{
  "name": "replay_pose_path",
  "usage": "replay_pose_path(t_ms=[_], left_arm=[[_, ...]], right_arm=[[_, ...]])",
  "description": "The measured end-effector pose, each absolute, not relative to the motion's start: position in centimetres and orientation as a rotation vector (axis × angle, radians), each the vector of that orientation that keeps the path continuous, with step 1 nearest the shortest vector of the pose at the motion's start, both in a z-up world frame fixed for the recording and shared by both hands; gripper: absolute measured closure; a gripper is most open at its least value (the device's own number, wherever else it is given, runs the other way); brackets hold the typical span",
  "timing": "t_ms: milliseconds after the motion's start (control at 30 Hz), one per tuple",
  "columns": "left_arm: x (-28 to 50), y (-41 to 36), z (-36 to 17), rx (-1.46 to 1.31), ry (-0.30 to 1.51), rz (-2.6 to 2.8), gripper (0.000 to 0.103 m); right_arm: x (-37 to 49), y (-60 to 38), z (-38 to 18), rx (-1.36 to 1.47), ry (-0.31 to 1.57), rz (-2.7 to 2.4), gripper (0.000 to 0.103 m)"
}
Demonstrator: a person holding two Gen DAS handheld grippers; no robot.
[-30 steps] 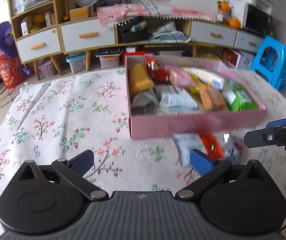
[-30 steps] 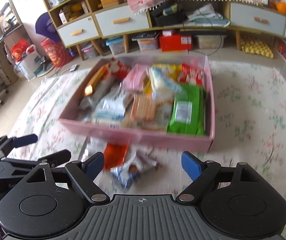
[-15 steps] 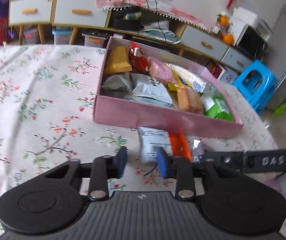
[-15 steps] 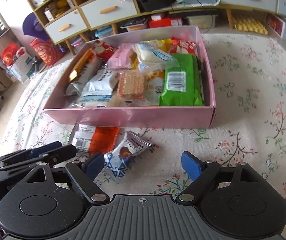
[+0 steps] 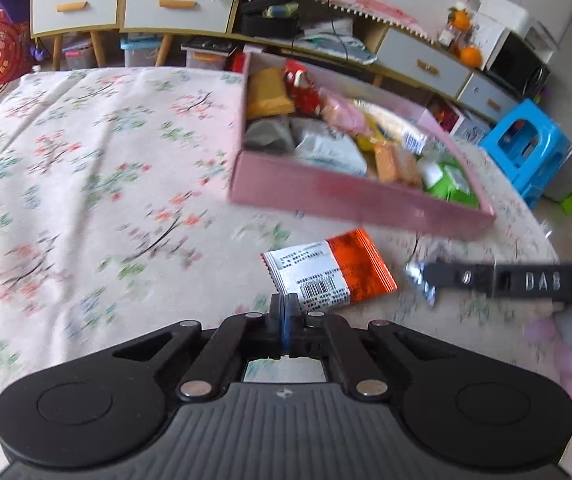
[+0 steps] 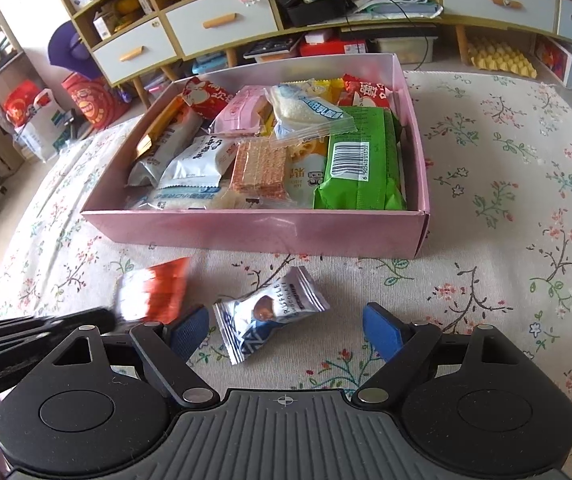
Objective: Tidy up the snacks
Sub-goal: 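Move both open grippers back over the last two snacks, then grasp the orange-and-white packet with the left gripper while the right gripper grasps the blue truffle chocolate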
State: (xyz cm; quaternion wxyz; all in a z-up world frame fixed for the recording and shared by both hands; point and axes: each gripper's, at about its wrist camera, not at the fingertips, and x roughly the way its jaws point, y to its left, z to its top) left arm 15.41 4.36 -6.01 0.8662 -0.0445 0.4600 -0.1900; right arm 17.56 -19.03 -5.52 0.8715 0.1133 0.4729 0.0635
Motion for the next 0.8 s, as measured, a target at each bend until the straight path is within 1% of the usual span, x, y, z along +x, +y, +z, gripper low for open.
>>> replay_pose_path(t_ms=[100,133,167,200,267,300,333,367,433,567,633,700,800], left_arm=[[14.4,4.9,-6.0,-0.064,1.004,-0.467,0.101],[14.0,5.0,-6.0,-0.051,0.996,-0.483,0.098],[13.8,5.1,-5.9,-0.034,0.977,-0.498,0.087],[13.6,5.0,-5.9,-0.011,0.954,-0.512,0.080],[13.3,4.7,-5.9,0.056,0.902,-0.531,0.049],[13.3,4.4,-6.0,0.099,0.876,-0.540,0.043],[13.2,4.1,-6.1,0.142,0.853,-0.550,0.036],[13.3,3.7,-6.2,0.184,0.834,-0.570,0.032],[13.6,2.8,-6.5,0.250,0.807,-0.602,0.026],[14.3,1.8,-7.1,0.310,0.771,-0.630,0.020],[14.5,1.5,-7.2,0.328,0.753,-0.645,0.019],[14.9,1.3,-7.1,0.330,0.748,-0.646,0.020],[15.3,1.2,-7.0,0.313,0.760,-0.640,0.027]], right_arm=[[17.4,-19.2,-5.5,0.204,0.987,0.148,0.017],[17.3,-19.4,-5.5,0.187,0.983,0.161,0.017],[17.2,-19.4,-5.5,0.174,0.979,0.172,0.017],[17.1,-19.6,-5.6,0.161,0.976,0.184,0.017],[16.9,-20.0,-5.7,0.136,0.971,0.204,0.017],[16.7,-20.1,-5.8,0.119,0.963,0.218,0.017],[16.6,-20.1,-5.8,0.102,0.957,0.233,0.017],[16.4,-20.1,-5.9,0.082,0.951,0.254,0.017],[16.2,-19.8,-6.0,0.041,0.941,0.289,0.017],[15.5,-18.6,-6.4,-0.094,0.904,0.348,0.017],[15.1,-18.2,-6.6,-0.141,0.876,0.375,0.016],[15.1,-18.2,-6.7,-0.136,0.865,0.397,0.015],[15.4,-18.2,-6.8,-0.118,0.843,0.376,0.015]])
